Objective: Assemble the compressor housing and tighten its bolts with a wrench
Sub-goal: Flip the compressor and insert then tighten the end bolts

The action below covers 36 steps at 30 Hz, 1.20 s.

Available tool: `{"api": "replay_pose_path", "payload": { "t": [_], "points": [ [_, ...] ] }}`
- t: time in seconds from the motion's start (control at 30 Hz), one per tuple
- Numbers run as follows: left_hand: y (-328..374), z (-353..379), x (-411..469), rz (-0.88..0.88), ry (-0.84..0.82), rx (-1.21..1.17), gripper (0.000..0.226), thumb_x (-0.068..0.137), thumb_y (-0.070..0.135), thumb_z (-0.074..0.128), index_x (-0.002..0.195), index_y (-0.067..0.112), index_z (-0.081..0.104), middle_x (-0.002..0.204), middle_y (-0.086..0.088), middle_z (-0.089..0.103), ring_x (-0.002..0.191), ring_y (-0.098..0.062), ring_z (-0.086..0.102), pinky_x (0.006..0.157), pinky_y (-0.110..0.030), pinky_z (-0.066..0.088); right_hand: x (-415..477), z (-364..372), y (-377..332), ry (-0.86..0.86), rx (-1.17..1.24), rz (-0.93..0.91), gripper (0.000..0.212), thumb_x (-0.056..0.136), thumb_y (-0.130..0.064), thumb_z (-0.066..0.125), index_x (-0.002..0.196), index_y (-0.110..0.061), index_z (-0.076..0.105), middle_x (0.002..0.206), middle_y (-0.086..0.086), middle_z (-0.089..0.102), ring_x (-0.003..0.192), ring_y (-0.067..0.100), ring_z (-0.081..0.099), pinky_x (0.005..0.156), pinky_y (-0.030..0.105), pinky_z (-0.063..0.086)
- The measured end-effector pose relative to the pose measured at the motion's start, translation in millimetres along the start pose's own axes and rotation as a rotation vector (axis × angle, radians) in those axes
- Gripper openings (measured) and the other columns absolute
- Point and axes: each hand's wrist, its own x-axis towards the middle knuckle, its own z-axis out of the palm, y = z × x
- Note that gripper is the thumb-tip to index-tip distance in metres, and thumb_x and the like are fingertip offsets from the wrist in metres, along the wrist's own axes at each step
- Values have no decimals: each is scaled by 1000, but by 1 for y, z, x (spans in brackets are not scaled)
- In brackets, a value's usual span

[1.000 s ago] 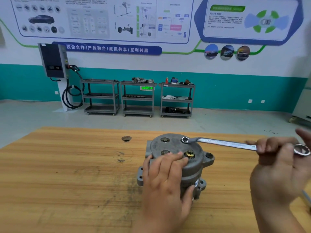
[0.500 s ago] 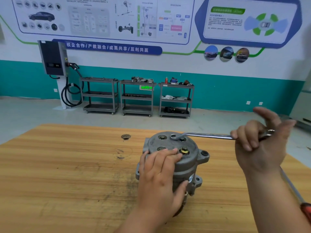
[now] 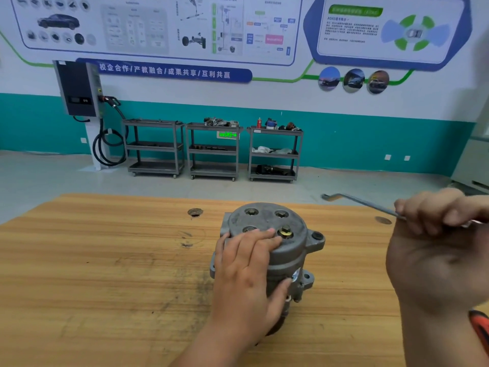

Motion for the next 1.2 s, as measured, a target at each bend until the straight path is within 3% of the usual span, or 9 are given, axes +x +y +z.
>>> {"api": "replay_pose_path", "payload": {
  "t": [0.1, 0.23, 0.47, 0.53, 0.67, 0.8, 0.9, 1.2],
  "points": [
    [0, 1, 0, 10, -1, 4, 47, 72, 43, 57, 113, 24, 46, 115, 2, 63, 111, -14, 46, 101, -53, 38, -1, 12, 1, -14, 212, 14, 28, 95, -24, 29, 77, -14, 48, 61, -5, 41, 54, 10, 36, 61, 26, 36],
    [0, 1, 1, 17, -9, -11, 47, 71, 43, 57, 113, 24, 46, 115, 2, 62, 111, -13, 45, 100, -48, 27, -9, 21, 10, 74, 132, 69, 23, 91, -35, 49, 74, -20, 49, 57, -4, 28, 49, 9, 31, 56, 23, 33],
    [-2, -1, 1, 11, -27, -29, 47, 71, 43, 57, 113, 24, 46, 116, 2, 61, 112, -13, 45, 102, -46, 27, -8, 17, 14, 122, 149, 14, 25, 91, -37, 50, 73, -19, 49, 54, -4, 28, 45, 5, 33, 50, 20, 32],
    [-3, -2, 1, 6, -32, -35, 48, 71, 44, 58, 113, 25, 46, 116, 3, 61, 112, -13, 45, 102, -46, 27, -6, 19, 15, 170, 152, 1, 26, 92, -34, 45, 71, -19, 48, 52, -5, 28, 43, 6, 30, 49, 19, 31],
    [-6, -2, 0, 7, -35, -53, 48, 71, 44, 59, 113, 26, 46, 117, 4, 60, 113, -12, 47, 102, -47, 27, 6, 15, 20, 383, 156, 20, 47, 97, -26, 16, 61, -21, 46, 45, -9, 29, 38, 6, 22, 44, 18, 27],
    [-9, -3, 1, 17, -41, -72, 50, 70, 45, 61, 113, 26, 46, 117, 5, 59, 113, -11, 48, 101, -52, 38, 22, 10, 27, 577, 158, 143, 38, 89, -35, 31, 55, -21, 41, 43, -7, 22, 38, 9, 13, 41, 18, 20],
    [-12, -4, 2, 18, -42, -86, 51, 69, 45, 62, 113, 26, 46, 118, 6, 59, 114, -11, 48, 100, -54, 40, 24, -2, 33, 680, 150, 237, 45, 96, -33, 26, 54, -22, 38, 44, -7, 18, 40, 11, 11, 40, 20, 18],
    [-16, -4, 1, 39, -46, -106, 50, 70, 45, 62, 114, 25, 47, 119, 6, 57, 114, -12, 48, 100, -50, 36, 37, -30, 41, 775, 191, 428, 43, 98, -30, 27, 56, -22, 34, 47, -7, 17, 41, 10, 12, 38, 21, 18]
  ]
}}
